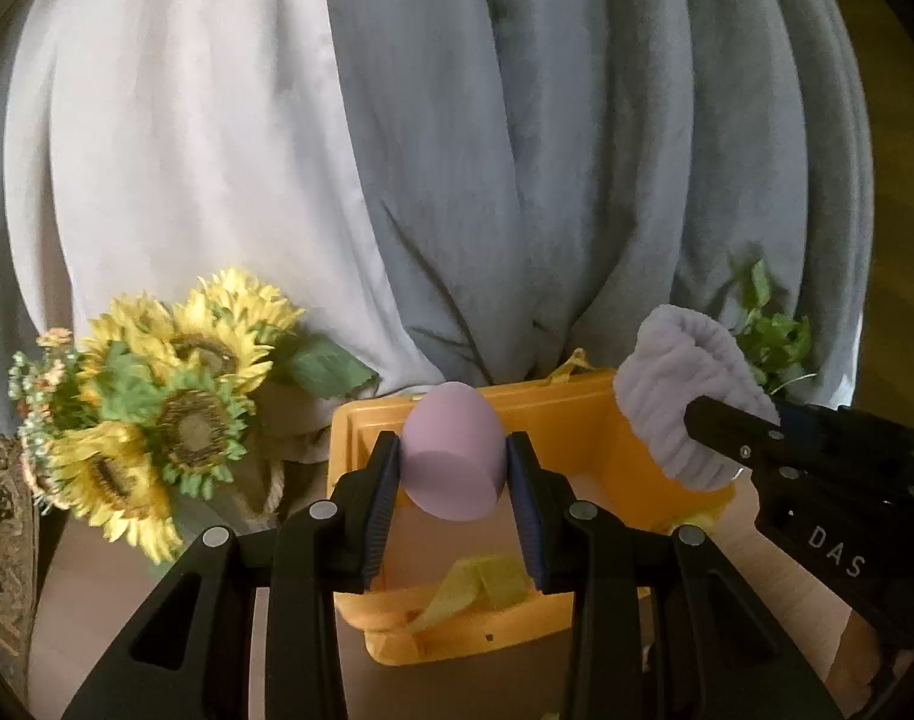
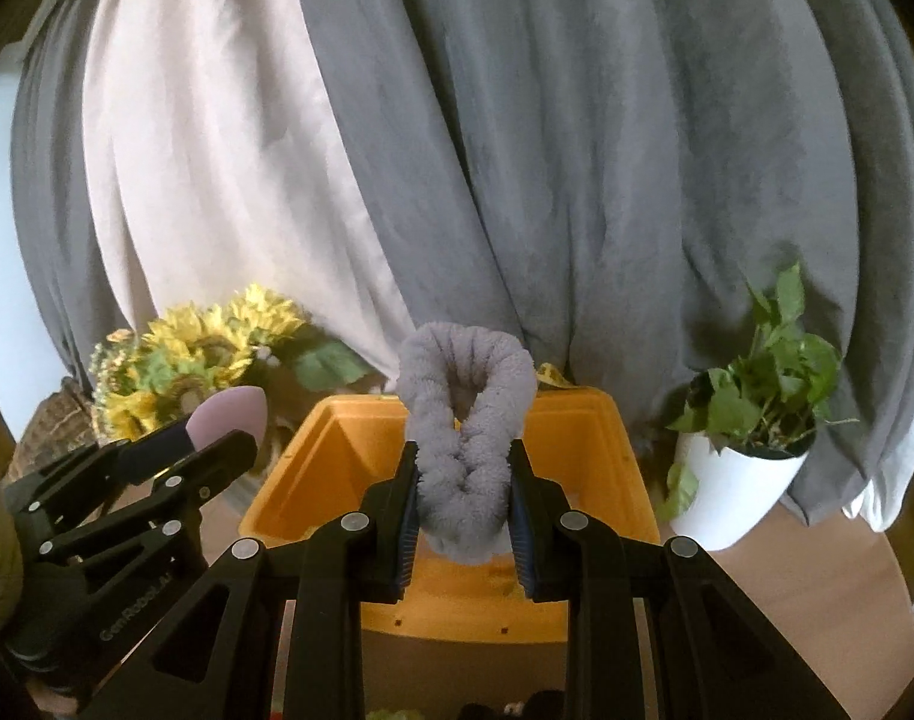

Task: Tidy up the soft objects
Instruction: 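Carry the pink sponge and lavender scrunchie with both tools over the orange crate, then open both tools to drop the sponge and scrunchie into the crate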

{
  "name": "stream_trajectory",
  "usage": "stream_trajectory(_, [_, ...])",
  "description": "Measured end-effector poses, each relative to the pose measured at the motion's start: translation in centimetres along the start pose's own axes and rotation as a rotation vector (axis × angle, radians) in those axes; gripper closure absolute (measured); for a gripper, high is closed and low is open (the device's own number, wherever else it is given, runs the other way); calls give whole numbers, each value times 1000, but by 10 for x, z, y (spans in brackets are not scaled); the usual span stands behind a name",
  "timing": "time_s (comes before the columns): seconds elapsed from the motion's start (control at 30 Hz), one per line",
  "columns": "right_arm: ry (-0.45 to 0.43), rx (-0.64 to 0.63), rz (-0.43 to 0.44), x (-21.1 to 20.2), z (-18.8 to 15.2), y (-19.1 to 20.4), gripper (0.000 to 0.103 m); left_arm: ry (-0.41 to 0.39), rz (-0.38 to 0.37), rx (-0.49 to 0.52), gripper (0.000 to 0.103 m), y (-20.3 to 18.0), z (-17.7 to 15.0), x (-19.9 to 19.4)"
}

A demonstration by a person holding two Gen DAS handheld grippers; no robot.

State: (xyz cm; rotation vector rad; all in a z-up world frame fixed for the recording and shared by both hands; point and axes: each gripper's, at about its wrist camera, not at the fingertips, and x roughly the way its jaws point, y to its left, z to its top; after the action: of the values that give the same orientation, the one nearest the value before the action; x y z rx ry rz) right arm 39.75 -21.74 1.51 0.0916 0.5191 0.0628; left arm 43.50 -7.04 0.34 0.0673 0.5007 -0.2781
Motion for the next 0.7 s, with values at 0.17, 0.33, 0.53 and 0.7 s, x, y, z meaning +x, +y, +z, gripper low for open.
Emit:
stream_trajectory(0.17, [67, 6, -2, 34, 0, -9, 76, 49, 1, 2, 67, 0, 0, 34])
stream_trajectory(0.33, [142, 16, -4, 68, -1, -19, 76, 110, -4, 1, 67, 1, -2, 64])
stream_trajectory(0.53, [228, 22, -7, 102, -5, -27, 76, 205, -22, 12, 67, 0, -5, 98])
stream_trajectory(0.7, [295, 10, -12, 123, -9, -31, 76, 275, -30, 25, 67, -3, -11, 119])
